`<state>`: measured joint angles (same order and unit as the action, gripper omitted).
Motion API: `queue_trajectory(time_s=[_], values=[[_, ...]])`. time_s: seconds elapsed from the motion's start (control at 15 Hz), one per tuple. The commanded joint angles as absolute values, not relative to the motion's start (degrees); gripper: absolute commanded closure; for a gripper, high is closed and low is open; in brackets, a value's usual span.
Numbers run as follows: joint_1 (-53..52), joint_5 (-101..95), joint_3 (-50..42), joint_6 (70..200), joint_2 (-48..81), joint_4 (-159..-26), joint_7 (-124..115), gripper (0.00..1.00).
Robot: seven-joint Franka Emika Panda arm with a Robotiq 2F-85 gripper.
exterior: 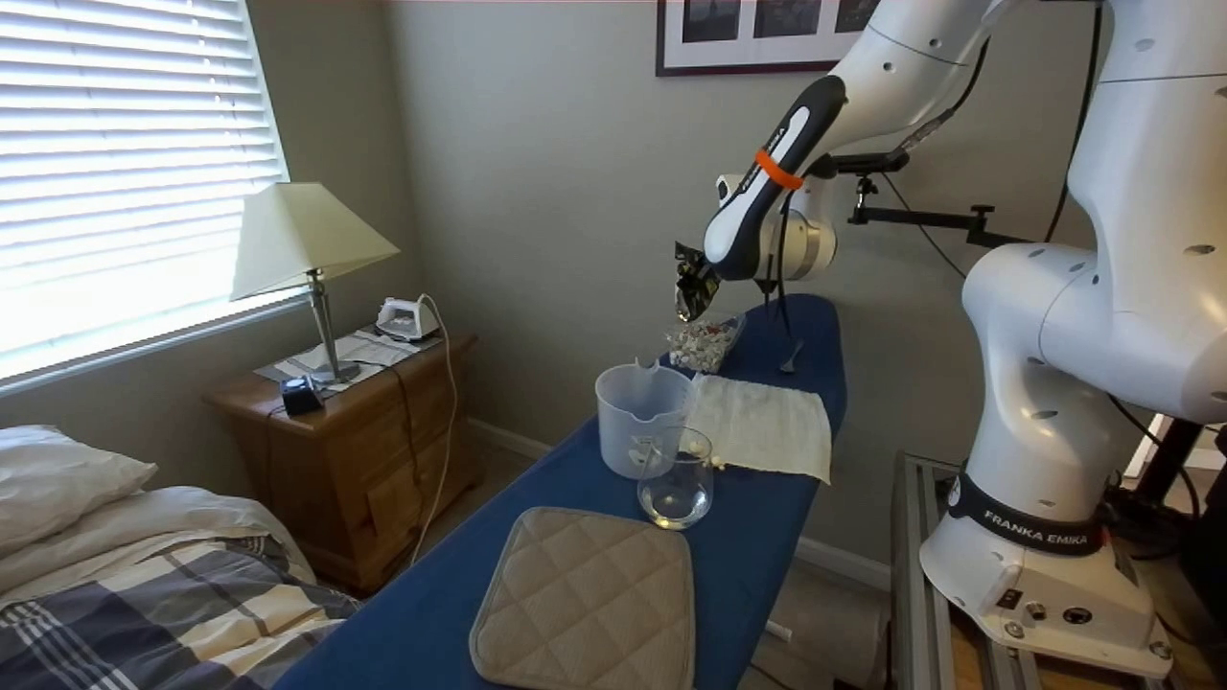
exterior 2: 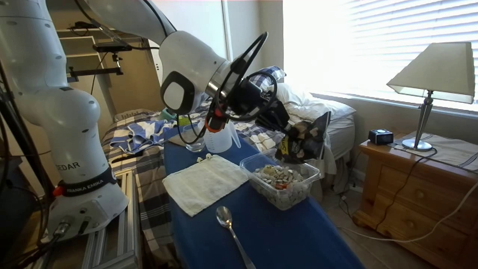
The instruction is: Empty the black packet into the lunchbox
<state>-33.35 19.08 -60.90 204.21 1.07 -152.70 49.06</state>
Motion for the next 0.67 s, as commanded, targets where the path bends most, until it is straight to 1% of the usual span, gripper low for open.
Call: queue_trajectory(time_s=[0.0, 0.27, 0.4, 0.6], values=[[-35.74, 29.90, -59.56, 202.04, 4.66, -150.12, 49.27, 1.00], [-41.37, 47.82, -60.76, 197.20, 11.10, -146.90, 50.52, 1.00], [-46.31, 56.49, -63.65, 193.42, 14.36, -145.48, 52.25, 1.00], [-54.88, 61.94, -70.04, 188.91, 17.37, -143.76, 52.02, 1.00]])
